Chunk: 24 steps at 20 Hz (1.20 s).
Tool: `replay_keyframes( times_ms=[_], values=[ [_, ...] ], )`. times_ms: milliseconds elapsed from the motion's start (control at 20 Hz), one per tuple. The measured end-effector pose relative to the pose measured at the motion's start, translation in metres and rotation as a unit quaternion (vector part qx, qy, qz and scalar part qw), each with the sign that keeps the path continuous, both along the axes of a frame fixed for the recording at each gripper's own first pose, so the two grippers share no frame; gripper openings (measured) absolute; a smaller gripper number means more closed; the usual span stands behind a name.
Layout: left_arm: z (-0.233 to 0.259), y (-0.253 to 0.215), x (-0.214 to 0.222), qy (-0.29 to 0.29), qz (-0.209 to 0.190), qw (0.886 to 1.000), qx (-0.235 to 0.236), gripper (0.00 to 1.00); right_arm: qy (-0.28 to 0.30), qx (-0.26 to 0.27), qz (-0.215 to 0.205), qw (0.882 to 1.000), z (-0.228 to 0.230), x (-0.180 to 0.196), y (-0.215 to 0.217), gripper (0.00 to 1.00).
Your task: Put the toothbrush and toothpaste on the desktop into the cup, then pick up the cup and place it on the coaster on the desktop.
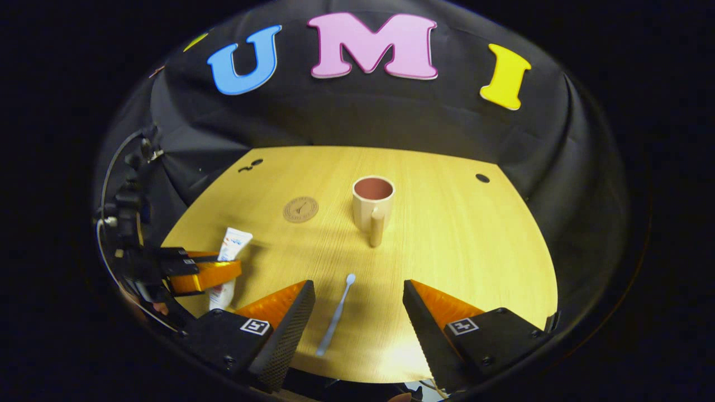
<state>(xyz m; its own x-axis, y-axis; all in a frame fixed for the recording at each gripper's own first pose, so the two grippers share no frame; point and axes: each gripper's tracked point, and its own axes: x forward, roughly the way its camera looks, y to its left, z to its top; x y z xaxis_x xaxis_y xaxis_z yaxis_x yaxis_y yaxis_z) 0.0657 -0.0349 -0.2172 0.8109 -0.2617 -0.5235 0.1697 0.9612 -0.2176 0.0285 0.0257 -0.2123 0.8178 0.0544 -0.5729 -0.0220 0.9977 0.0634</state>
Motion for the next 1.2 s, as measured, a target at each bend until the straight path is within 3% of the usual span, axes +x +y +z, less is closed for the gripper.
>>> replay_keyframes(
  times_ms=[300, 450, 500, 550, 600, 650, 750, 800, 900, 1050, 1200],
  values=[
    [0.002, 0.017, -0.014, -0.003, 0.0, 1.0, 0.003, 0.25, 0.066, 0.007, 0.004, 0.998, -0.056, 0.017, 0.023, 0.95],
    [0.002, 0.021, -0.019, -0.004, 0.003, 1.0, 0.003, 0.25, 0.095, 0.019, -0.011, 0.995, -0.076, 0.023, 0.024, 0.84],
    [0.001, 0.023, -0.02, -0.005, 0.004, 1.0, 0.002, 0.25, 0.106, 0.02, -0.016, 0.994, -0.084, 0.024, 0.024, 0.87],
    [0.001, 0.024, -0.022, -0.003, 0.004, 1.0, -0.001, 0.29, 0.115, 0.024, -0.017, 0.993, -0.09, 0.025, 0.025, 0.83],
    [0.0, 0.025, -0.023, -0.002, 0.006, 1.0, -0.003, 0.25, 0.119, 0.029, -0.017, 0.992, -0.092, 0.026, 0.028, 0.81],
    [-0.001, 0.026, -0.023, -0.001, 0.007, 1.0, -0.004, 0.25, 0.122, 0.032, -0.019, 0.992, -0.094, 0.028, 0.03, 0.73],
    [-0.003, 0.031, -0.024, -0.001, 0.01, 1.0, -0.003, 0.29, 0.131, 0.03, -0.021, 0.991, -0.1, 0.028, 0.031, 0.69],
    [-0.004, 0.033, -0.025, 0.0, 0.012, 1.0, -0.002, 0.25, 0.134, 0.029, -0.02, 0.99, -0.102, 0.029, 0.033, 0.7],
    [-0.005, 0.037, -0.025, 0.0, 0.016, 1.0, -0.001, 0.2, 0.147, 0.021, -0.02, 0.989, -0.108, 0.027, 0.035, 0.6],
    [-0.006, 0.042, -0.025, -0.001, 0.018, 1.0, -0.002, 0.25, 0.162, 0.019, -0.024, 0.986, -0.116, 0.026, 0.037, 0.48],
    [-0.007, 0.043, -0.025, -0.001, 0.019, 1.0, 0.0, 0.25, 0.172, 0.029, -0.027, 0.984, -0.121, 0.026, 0.039, 0.44]
  ],
)
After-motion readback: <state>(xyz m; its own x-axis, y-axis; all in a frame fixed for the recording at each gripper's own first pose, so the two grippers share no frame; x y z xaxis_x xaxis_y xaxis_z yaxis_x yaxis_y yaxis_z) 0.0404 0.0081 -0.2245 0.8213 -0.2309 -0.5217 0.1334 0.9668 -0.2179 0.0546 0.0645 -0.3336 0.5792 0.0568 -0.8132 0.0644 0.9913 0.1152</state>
